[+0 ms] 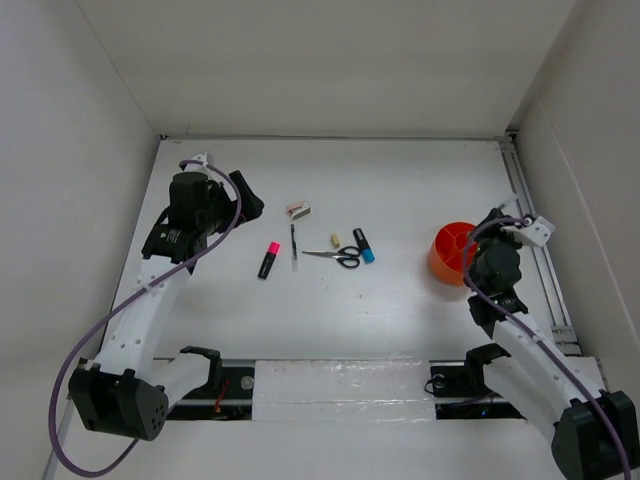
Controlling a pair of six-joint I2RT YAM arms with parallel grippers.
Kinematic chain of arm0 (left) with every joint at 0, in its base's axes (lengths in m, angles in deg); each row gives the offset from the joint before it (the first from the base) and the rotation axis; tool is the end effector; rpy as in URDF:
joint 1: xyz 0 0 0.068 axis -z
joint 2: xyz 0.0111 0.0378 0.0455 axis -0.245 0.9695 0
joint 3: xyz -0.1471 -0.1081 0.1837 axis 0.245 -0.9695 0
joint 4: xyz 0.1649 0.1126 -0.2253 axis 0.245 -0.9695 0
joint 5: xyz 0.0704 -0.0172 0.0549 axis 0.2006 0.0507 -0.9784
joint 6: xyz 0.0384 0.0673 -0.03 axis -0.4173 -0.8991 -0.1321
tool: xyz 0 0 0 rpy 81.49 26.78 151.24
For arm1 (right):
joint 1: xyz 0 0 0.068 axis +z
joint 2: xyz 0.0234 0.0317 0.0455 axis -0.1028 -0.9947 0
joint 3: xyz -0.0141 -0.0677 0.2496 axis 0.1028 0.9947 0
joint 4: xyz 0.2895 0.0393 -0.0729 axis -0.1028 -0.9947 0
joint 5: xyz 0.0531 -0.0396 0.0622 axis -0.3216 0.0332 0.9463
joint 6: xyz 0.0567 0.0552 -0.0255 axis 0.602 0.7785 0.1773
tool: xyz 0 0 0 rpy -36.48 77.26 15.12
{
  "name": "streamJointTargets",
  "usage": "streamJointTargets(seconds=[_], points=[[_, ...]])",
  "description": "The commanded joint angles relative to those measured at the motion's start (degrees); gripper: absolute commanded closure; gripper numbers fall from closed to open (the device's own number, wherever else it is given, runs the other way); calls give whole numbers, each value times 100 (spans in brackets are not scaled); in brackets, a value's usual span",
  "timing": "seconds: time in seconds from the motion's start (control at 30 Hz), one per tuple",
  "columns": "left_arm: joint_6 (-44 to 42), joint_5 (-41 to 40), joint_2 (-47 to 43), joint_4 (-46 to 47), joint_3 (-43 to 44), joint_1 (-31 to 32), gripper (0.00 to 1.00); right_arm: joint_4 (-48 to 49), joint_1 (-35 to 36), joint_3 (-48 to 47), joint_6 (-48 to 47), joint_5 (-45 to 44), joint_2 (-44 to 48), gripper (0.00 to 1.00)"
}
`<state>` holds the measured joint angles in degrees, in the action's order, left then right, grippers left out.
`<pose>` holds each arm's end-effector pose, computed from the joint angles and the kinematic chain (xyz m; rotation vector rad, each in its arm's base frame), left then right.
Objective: Sort the stationery into containers
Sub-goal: Place the pen in the storage box.
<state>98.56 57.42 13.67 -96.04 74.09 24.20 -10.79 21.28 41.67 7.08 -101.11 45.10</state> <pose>0.3149 -0.0647 0.3251 -0.2056 2.0096 -0.5308 0.2539 0.0173 0.2539 0.6376 1.2781 -0.0876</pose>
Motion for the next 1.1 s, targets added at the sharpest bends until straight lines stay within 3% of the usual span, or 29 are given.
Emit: streamJointTargets(seconds=[0.0,1.07], points=[[-77,97,-22,192,-86,9,0,-17,-43,-128,316,-651,-276,100],[-77,150,-22,192,-86,9,0,-493,237,-40,941,-1136,-989,100]])
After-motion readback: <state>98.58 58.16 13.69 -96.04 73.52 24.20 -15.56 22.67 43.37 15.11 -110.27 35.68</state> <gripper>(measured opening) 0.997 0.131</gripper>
